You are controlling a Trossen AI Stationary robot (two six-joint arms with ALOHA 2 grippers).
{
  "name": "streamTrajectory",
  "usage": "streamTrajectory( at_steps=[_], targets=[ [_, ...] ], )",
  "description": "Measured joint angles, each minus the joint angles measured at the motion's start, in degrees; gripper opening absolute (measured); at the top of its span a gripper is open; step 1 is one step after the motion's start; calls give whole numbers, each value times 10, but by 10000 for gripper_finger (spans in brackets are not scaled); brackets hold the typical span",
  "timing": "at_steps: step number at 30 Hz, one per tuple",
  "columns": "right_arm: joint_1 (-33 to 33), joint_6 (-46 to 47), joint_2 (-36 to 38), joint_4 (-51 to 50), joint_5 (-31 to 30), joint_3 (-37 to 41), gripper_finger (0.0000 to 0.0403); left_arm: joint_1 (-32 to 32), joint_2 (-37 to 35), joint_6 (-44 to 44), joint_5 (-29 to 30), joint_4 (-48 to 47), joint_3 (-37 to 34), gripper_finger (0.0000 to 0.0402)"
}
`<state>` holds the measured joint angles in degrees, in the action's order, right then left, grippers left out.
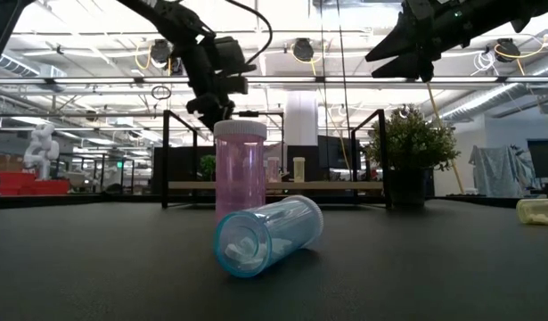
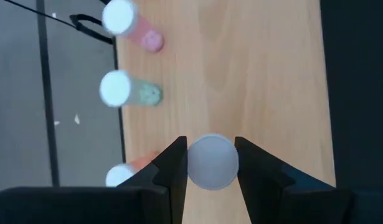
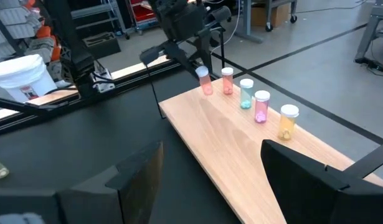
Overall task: Pick and place medicine bottles onto shelf by color
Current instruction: Put the top orange pill bottle on the shelf aligned with the other orange pill bottle
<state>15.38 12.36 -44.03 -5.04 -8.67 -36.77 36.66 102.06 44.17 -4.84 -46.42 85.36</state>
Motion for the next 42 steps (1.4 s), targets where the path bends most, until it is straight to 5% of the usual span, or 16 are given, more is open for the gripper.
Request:
streamTrajectory(
  at_steps=[10, 33, 42],
  targets=[
    [0, -15, 0, 0, -1, 0, 265, 25, 0, 47, -60, 6, -33, 120],
    [0, -26, 0, -10, -1, 0, 265, 30, -2, -20, -21, 71, -83, 122],
    [0, -11, 0, -21, 13, 0, 265, 30, 1, -33, -19, 49, -83, 192]
  ],
)
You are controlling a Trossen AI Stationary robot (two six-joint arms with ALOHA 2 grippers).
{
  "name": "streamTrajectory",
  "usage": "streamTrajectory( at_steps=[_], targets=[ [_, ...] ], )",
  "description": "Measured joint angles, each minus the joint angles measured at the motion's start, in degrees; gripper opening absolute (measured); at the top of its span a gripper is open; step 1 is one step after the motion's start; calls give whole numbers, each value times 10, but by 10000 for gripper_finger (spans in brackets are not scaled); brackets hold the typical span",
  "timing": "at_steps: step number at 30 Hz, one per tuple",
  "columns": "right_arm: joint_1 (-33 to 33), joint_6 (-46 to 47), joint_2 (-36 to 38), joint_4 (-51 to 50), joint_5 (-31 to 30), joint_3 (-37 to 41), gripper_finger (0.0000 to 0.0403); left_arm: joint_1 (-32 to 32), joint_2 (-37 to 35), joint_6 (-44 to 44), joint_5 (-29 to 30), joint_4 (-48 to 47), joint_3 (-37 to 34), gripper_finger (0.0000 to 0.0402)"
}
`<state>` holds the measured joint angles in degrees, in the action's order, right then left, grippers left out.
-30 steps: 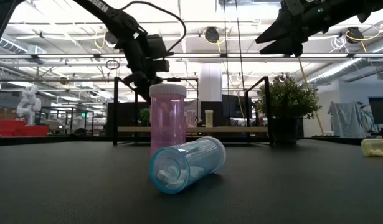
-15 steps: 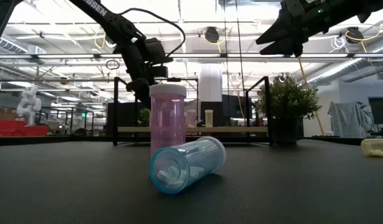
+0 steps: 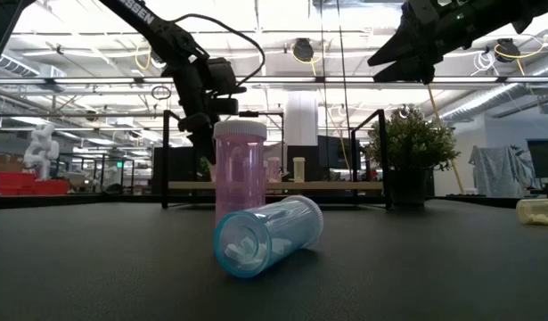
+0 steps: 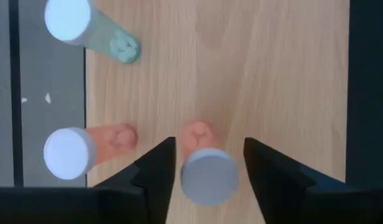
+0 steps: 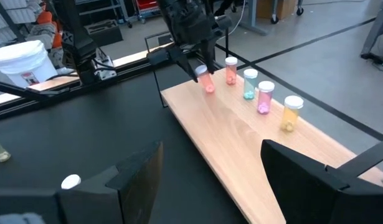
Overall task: Pick and place medicine bottles onto shelf by color
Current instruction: Put the top orange pill bottle on the shelf aligned with the other orange pill bottle, then put the left blue pill bottle on the shelf aligned with the other blue pill bottle
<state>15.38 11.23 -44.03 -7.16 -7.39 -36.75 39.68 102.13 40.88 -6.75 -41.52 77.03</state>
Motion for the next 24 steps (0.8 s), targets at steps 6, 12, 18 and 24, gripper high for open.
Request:
streamTrajectory(
  at_steps=[6, 12, 18, 24],
  targets=[
    [0, 11, 0, -7, 1, 0, 265, 0, 0, -12, 4, 0, 7, 250],
    [0, 17, 1, -7, 2, 0, 265, 0, -1, -14, 8, -8, 42, 284],
    [0, 33, 6, -8, 2, 0, 265, -7, -1, -30, 9, -59, 102, 291],
    [-1, 77, 16, -9, 29, 0, 265, -33, -1, -127, 10, -129, 195, 292]
  ],
)
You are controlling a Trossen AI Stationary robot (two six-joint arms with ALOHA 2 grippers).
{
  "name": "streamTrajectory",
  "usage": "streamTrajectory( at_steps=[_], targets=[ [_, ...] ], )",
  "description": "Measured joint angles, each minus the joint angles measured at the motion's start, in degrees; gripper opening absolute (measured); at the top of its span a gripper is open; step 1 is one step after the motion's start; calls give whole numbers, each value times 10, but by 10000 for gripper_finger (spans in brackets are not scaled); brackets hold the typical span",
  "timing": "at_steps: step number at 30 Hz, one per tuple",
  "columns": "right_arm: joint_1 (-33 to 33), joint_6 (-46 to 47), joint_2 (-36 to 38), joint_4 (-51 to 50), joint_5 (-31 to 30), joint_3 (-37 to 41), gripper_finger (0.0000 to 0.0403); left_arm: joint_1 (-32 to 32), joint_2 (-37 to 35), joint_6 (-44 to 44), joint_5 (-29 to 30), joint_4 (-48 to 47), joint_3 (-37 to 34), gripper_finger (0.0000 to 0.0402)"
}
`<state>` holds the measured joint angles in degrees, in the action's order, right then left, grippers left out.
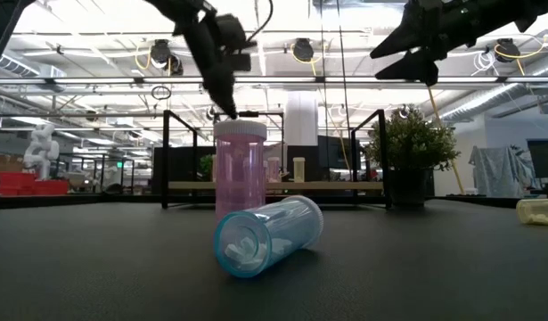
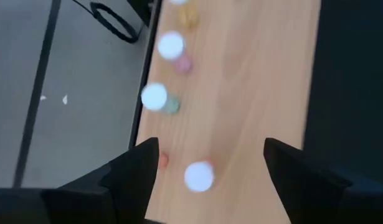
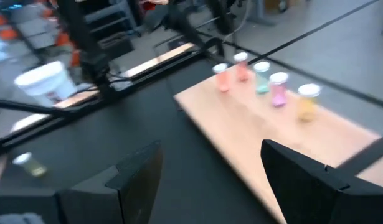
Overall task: Pick and place medicine bottles onto shelf by color
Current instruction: Put the left blue pill bottle on the shelf aligned with the other blue pill bottle
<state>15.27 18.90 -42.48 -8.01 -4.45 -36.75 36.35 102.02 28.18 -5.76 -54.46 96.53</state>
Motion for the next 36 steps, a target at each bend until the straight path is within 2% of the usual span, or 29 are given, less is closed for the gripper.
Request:
streamTrajectory(
  at_steps=[5, 9, 17, 24, 28, 31, 36],
  targets=[
    [-5, 31, 0, 0, 106, 0, 265, -36, 0, -99, 0, -14, 67, 292],
    [-50, 59, -1, -11, 104, 0, 265, -77, -1, -188, -2, -7, 82, 285],
    [-212, 94, -31, -39, 15, 0, 249, -214, -1, -288, -1, -6, 81, 239],
    [-351, 138, -90, -34, -64, 0, 225, -343, -1, -411, 64, 10, 81, 217],
    [-398, 237, -137, -44, -115, 0, 216, -404, -1, -516, 125, 7, 81, 216],
    [-414, 332, -168, -69, -122, 0, 214, -437, -1, -583, 151, 6, 81, 216],
    [-450, 411, -194, -81, -120, 0, 214, -481, 0, -596, 154, -12, 81, 216]
  ],
)
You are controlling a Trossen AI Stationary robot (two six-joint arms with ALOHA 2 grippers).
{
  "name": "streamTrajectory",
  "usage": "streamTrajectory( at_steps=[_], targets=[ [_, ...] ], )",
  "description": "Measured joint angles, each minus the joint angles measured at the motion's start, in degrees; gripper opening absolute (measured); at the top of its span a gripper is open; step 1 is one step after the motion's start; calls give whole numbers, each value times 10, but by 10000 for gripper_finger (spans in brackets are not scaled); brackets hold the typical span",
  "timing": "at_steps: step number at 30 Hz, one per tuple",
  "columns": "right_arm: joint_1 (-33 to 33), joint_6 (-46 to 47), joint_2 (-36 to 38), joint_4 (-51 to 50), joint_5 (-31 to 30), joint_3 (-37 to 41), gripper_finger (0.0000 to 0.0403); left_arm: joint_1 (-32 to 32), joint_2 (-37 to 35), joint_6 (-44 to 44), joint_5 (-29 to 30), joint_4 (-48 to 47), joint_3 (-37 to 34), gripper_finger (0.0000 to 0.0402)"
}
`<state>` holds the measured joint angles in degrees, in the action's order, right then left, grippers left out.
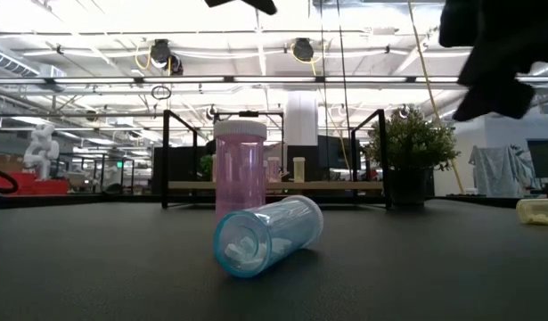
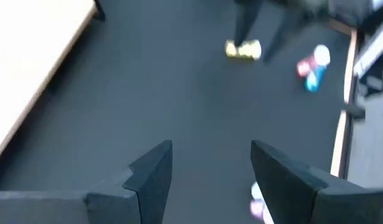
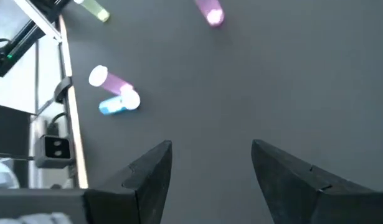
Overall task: Pick and place medicine bottles onto shelf by color
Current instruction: Put the left blue pill bottle on the shelf aligned with the other blue pill bottle
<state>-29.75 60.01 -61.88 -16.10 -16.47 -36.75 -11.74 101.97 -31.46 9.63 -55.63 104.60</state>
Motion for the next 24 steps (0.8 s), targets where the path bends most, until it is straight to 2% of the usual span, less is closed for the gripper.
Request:
streamTrajectory(
  at_steps=[4, 6, 10, 13, 16, 19, 24],
  targets=[
    [-31, 67, 1, -4, 0, 0, 214, -10, -1, -14, 8, -92, 0, 216],
    [-46, 105, 6, -21, 1, 0, 214, -12, -10, -31, 41, -151, -1, 216],
    [-65, 193, 18, -85, 15, 0, 214, -18, -25, -23, 91, -209, 0, 216],
    [-65, 255, 25, -123, 50, -8, 214, -21, -30, -6, 106, -212, 0, 216],
    [-60, 263, 25, -150, 61, -41, 214, -33, -44, -3, 119, -208, -16, 216],
    [-49, 263, 22, -182, 57, -82, 214, -51, -62, -14, 119, -189, -58, 216],
    [-34, 236, -13, -189, 14, -151, 214, -87, -89, -36, 107, -149, -141, 216]
  ],
)
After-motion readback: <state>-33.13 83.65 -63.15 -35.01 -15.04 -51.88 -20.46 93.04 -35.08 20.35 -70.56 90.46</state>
